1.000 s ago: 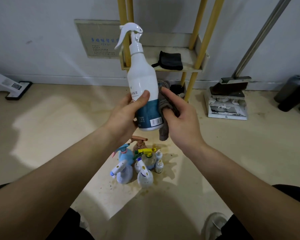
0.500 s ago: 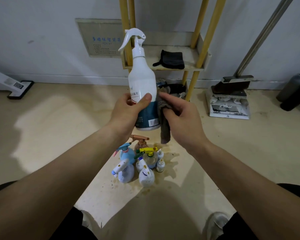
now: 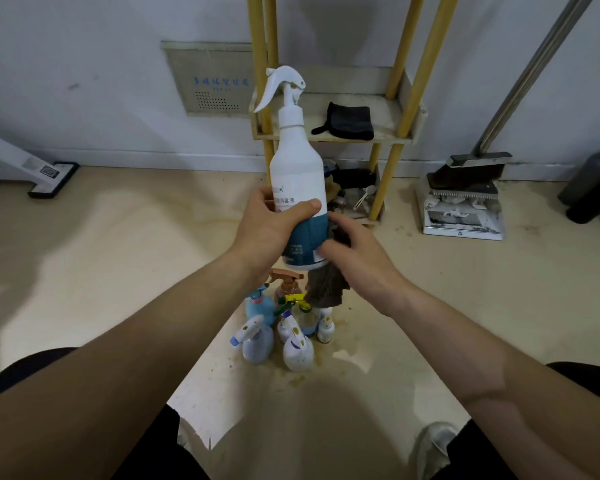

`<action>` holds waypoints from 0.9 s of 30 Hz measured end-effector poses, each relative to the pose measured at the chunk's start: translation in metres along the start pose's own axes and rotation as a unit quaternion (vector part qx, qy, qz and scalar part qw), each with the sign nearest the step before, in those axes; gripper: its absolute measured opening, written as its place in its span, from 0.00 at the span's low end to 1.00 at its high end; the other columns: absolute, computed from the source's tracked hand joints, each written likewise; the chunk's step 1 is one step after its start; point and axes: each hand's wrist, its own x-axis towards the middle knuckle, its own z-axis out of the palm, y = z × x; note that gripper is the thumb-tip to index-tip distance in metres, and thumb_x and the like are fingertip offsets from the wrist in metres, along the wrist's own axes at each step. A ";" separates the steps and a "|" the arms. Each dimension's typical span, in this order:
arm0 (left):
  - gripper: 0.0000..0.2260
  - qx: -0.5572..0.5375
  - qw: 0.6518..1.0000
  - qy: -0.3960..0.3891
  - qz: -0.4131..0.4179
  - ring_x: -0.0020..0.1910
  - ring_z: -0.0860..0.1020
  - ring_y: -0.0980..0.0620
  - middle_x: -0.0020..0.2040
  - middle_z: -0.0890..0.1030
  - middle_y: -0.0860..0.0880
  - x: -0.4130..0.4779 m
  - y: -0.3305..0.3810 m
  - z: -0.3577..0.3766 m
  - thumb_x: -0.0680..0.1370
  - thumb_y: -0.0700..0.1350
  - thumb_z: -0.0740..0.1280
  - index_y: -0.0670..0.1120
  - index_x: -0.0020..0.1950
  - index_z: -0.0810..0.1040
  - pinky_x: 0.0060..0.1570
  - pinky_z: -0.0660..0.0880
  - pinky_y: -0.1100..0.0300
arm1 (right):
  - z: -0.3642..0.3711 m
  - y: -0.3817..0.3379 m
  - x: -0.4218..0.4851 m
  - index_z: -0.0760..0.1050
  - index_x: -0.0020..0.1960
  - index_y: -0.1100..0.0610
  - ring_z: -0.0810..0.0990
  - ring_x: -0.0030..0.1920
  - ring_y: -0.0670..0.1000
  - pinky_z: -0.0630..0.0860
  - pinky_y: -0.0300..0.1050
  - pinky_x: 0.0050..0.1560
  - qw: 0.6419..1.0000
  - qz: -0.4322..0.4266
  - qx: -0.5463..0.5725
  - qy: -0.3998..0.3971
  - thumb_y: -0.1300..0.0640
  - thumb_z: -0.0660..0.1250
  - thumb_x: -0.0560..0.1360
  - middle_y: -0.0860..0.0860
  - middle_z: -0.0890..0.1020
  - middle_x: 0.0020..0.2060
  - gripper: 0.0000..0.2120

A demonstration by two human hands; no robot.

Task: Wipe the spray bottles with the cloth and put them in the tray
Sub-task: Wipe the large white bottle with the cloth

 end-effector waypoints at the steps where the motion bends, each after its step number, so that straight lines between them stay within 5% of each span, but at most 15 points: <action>1: 0.27 0.000 1.000 -0.003 -0.002 0.55 0.81 0.50 0.58 0.78 0.50 -0.004 0.001 0.002 0.72 0.47 0.78 0.47 0.64 0.67 0.54 0.82 0.45 | 0.002 0.002 -0.001 0.74 0.67 0.50 0.81 0.55 0.43 0.80 0.39 0.52 1.000 -0.012 -0.024 -0.001 0.57 0.73 0.74 0.45 0.82 0.56 0.23; 3: 0.28 0.000 1.000 -0.014 -0.013 0.56 0.80 0.50 0.59 0.76 0.50 -0.011 0.003 0.005 0.72 0.47 0.78 0.48 0.64 0.65 0.53 0.82 0.46 | 0.007 0.006 0.000 0.73 0.65 0.49 0.82 0.52 0.41 0.81 0.38 0.49 0.999 -0.015 -0.031 0.020 0.52 0.81 0.67 0.42 0.82 0.54 0.30; 7: 0.23 -0.016 0.995 -0.063 -0.075 0.56 0.81 0.46 0.58 0.80 0.47 -0.019 0.016 0.001 0.75 0.54 0.74 0.47 0.65 0.70 0.57 0.80 0.42 | 0.005 0.005 0.004 0.77 0.62 0.48 0.83 0.50 0.41 0.81 0.39 0.48 0.999 0.008 0.005 0.042 0.48 0.81 0.66 0.42 0.84 0.52 0.27; 11: 0.14 0.024 0.998 -0.036 -0.038 0.53 0.82 0.45 0.49 0.85 0.48 -0.015 0.037 -0.026 0.80 0.58 0.64 0.48 0.48 0.80 0.60 0.75 0.45 | -0.006 0.000 0.007 0.79 0.58 0.47 0.85 0.50 0.45 0.80 0.44 0.51 0.994 0.064 0.080 -0.045 0.50 0.81 0.63 0.44 0.86 0.51 0.24; 15: 0.13 0.023 0.996 -0.080 0.010 0.51 0.81 0.50 0.51 0.85 0.50 -0.007 0.047 -0.052 0.80 0.57 0.65 0.50 0.54 0.83 0.53 0.74 0.53 | -0.007 -0.006 0.000 0.79 0.56 0.51 0.86 0.51 0.48 0.81 0.41 0.49 0.978 0.075 0.120 -0.150 0.54 0.76 0.62 0.47 0.87 0.49 0.22; 19: 0.12 -0.023 0.992 -0.126 -0.003 0.55 0.81 0.50 0.54 0.84 0.49 -0.004 0.047 -0.056 0.81 0.52 0.65 0.48 0.59 0.81 0.57 0.76 0.54 | -0.003 -0.006 -0.004 0.79 0.57 0.54 0.86 0.52 0.51 0.81 0.41 0.49 0.962 0.088 0.118 -0.232 0.60 0.78 0.66 0.50 0.87 0.50 0.21; 27: 0.08 0.003 0.999 -0.019 0.050 0.48 0.83 0.51 0.48 0.86 0.52 -0.003 0.042 -0.050 0.80 0.51 0.69 0.48 0.53 0.83 0.41 0.80 0.57 | -0.005 -0.007 -0.003 0.79 0.62 0.50 0.84 0.57 0.51 0.81 0.50 0.57 0.990 0.044 0.039 -0.132 0.57 0.79 0.69 0.47 0.86 0.54 0.23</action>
